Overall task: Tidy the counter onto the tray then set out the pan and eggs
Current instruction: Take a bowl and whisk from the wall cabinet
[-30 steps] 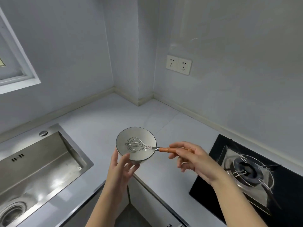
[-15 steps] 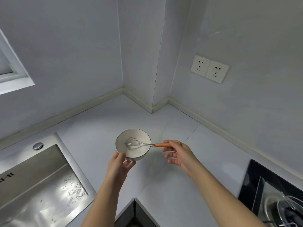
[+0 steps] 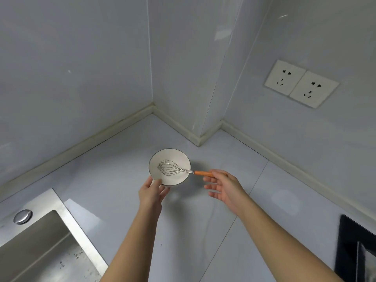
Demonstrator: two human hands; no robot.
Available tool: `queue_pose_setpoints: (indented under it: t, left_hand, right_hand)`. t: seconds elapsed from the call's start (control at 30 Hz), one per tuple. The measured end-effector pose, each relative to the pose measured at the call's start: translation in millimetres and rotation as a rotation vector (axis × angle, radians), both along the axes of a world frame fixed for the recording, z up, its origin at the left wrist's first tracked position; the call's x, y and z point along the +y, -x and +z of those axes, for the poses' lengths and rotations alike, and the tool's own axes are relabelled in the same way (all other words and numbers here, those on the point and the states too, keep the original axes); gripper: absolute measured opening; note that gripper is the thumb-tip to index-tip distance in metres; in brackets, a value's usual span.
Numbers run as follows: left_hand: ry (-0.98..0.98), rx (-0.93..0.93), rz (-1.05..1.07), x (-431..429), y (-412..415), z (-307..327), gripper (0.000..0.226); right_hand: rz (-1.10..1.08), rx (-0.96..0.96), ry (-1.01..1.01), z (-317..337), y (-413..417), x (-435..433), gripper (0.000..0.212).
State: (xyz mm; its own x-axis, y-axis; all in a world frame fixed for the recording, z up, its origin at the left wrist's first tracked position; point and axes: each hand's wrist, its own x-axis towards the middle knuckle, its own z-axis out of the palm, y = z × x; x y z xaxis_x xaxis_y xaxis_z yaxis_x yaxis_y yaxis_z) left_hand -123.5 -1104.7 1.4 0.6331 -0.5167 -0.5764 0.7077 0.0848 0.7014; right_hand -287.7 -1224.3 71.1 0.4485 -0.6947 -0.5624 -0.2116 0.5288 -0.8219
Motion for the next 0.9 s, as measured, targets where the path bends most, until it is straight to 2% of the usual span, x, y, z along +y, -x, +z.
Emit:
queue_pose_setpoints:
  t: [0.5, 0.57, 0.63, 0.67, 0.73, 0.83, 0.9]
  left_hand:
    - [-0.053, 0.048, -0.005, -10.3, -18.7, -25.5, 0.046]
    - [-0.065, 0.050, -0.020, -7.1, -16.7, -26.4, 0.041]
    - [-0.080, 0.044, -0.064, -3.5, -10.8, -23.9, 0.017]
    - [-0.088, 0.042, -0.092, -2.4, -5.7, -21.3, 0.014]
    - [-0.115, 0.028, -0.147, -0.2, 6.6, -18.2, 0.027]
    - [-0.142, 0.011, -0.188, 8.8, 34.2, -9.5, 0.018]
    - [-0.148, -0.004, -0.235, 15.4, 55.2, -1.7, 0.024]
  right_hand:
    - [-0.127, -0.027, -0.130, -24.1, -16.0, 4.9, 0.014]
    - [-0.134, -0.032, -0.153, -26.2, -14.6, 8.0, 0.011]
    - [-0.139, -0.039, -0.177, -27.8, -11.1, 11.9, 0.008]
    - [-0.142, -0.042, -0.186, -28.2, -7.9, 14.4, 0.007]
    - [-0.151, -0.052, -0.200, -29.0, 0.8, 19.6, 0.011]
    - [-0.193, -0.071, -0.227, -27.3, 23.9, 32.8, 0.016]
    - [-0.224, -0.091, -0.239, -22.6, 43.8, 42.3, 0.015]
